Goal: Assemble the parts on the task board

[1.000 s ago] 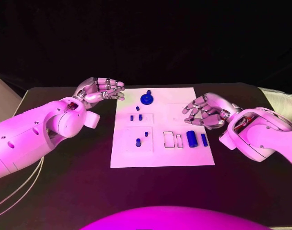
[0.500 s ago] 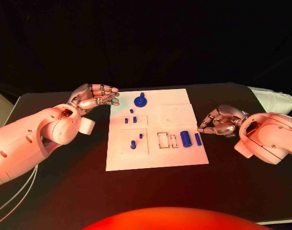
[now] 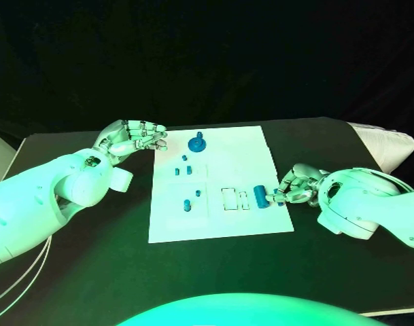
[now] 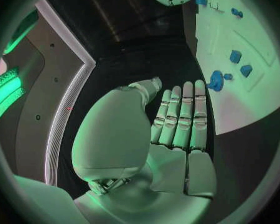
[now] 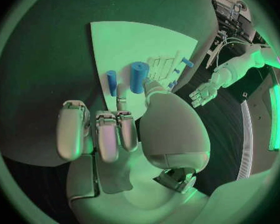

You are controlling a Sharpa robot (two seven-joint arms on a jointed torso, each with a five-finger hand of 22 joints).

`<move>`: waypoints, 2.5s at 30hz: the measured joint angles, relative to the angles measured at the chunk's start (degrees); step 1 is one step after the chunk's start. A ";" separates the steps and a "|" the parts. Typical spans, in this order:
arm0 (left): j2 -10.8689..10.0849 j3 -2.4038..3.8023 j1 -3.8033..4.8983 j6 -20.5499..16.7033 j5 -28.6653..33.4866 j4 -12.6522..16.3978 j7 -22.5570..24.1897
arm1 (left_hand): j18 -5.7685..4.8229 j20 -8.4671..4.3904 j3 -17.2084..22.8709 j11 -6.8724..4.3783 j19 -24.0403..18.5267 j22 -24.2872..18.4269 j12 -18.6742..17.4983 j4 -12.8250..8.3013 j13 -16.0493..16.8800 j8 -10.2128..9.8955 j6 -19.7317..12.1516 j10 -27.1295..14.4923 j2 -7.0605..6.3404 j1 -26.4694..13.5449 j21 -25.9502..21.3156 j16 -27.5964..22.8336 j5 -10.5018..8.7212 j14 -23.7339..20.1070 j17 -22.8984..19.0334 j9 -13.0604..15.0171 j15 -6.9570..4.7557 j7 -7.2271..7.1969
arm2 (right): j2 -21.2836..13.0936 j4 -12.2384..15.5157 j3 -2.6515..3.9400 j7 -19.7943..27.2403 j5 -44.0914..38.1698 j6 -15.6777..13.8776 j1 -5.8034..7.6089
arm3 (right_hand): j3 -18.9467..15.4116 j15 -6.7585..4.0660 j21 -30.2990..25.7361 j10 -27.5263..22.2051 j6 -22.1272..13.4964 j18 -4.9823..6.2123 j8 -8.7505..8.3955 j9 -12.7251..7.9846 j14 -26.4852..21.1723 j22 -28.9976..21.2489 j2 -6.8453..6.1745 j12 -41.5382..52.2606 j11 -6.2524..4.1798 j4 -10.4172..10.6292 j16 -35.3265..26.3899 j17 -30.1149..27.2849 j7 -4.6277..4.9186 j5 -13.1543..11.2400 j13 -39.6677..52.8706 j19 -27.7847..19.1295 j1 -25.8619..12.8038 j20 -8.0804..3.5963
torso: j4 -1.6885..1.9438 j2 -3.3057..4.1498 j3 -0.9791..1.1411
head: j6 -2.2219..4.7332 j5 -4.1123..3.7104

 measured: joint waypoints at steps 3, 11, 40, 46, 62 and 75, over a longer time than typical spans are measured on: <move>-0.06 0.00 0.00 0.02 0.00 0.02 0.00 | 0.00 0.13 0.00 0.00 0.13 0.00 0.00 0.00 0.00 0.00 0.00 0.00 0.00 0.00 0.00 0.00 0.00 0.00 0.00 0.00 0.00 0.00 | 0.95 -0.71 -0.01 -0.81 -1.05 -0.10 -0.37 | -1.63 -0.18 0.35 0.00 0.00 0.00 0.29 0.49 -0.18 0.00 0.54 0.07 0.00 0.06 0.14 0.00 0.00 0.00 0.00 0.00 -0.54 0.00 | 0.00 0.03 -0.03 | -0.08 0.00; -0.23 0.00 -0.02 0.07 0.00 0.23 -0.11 | 0.01 0.13 0.00 0.00 0.13 -0.06 0.00 0.00 -0.01 0.00 0.00 0.00 0.00 0.00 0.00 0.00 0.00 0.00 0.05 -0.07 0.00 0.00 | 2.47 -1.39 0.00 -1.71 -3.12 -0.90 -0.78 | -5.15 -0.38 1.12 -0.10 0.82 0.00 2.00 2.06 0.02 -0.01 1.72 0.45 -0.30 0.15 0.45 -0.01 -0.82 -0.24 0.00 -0.18 -1.72 -0.23 | -0.04 0.18 0.00 | -0.49 0.23; 0.00 0.00 -0.13 0.32 -0.01 0.02 -0.25 | 0.00 0.12 0.00 0.00 0.13 -0.13 -0.21 0.00 -0.02 0.00 0.00 0.00 0.00 0.00 0.00 -0.22 0.00 0.00 0.16 -0.11 0.00 0.00 | 7.79 -3.87 0.05 -1.81 -5.26 -1.78 -2.08 | -5.63 -0.58 1.56 -0.20 0.11 0.01 3.18 3.93 -0.18 -0.04 3.09 -0.06 -0.60 -0.01 0.45 -0.02 -1.32 1.30 -0.02 -0.01 -0.63 -0.39 | 0.00 0.15 -0.07 | -0.96 0.15; -0.02 0.00 -0.14 0.35 -0.01 0.02 -0.28 | 0.01 0.12 0.00 0.00 0.13 -0.12 -0.21 0.00 -0.02 0.00 0.00 0.00 0.00 0.00 0.00 -0.22 0.00 0.00 0.16 -0.10 0.00 0.00 | 8.48 -4.50 0.16 -1.65 -5.26 -1.92 -2.25 | -4.85 -0.58 1.56 -0.20 -0.47 0.01 3.61 4.52 -0.18 -0.04 3.12 -0.06 -0.59 -0.05 0.45 -0.03 -1.35 5.12 -0.02 -0.01 0.68 -0.39 | 0.00 0.14 -0.07 | -1.01 0.22; -0.11 0.00 -0.15 0.41 -0.01 -0.01 -0.44 | 0.01 0.12 -0.16 0.00 0.12 -0.18 -0.21 0.16 -0.03 0.00 0.00 0.00 0.00 0.00 -0.39 -0.22 0.00 0.00 0.24 -0.09 0.00 0.00 | 6.36 -1.32 0.29 -1.05 -3.21 -4.34 -2.26 | 0.04 -0.99 3.02 -0.06 -1.01 -0.88 3.48 4.75 -0.19 -0.04 2.01 -0.06 -1.08 1.65 0.67 -0.03 -1.25 16.31 -0.03 -0.01 2.72 -0.80 | -0.07 0.15 -0.07 | -0.96 0.51; -0.11 -0.01 -0.15 0.42 -0.01 -0.06 -0.55 | 0.00 0.12 -0.16 0.00 0.12 -0.17 -0.21 0.15 -0.03 0.00 0.00 0.00 0.00 0.00 -0.39 -0.22 0.00 0.00 0.29 -0.17 0.00 0.00 | 5.50 2.94 0.82 -0.50 2.90 -6.88 1.06 | 0.36 -0.99 3.34 -0.06 -1.01 -0.88 3.49 4.78 -0.18 -0.01 2.01 -0.06 -1.07 1.94 0.67 -0.04 -1.24 16.92 -0.03 -0.02 2.72 -0.79 | -0.04 0.10 -0.09 | -0.66 0.76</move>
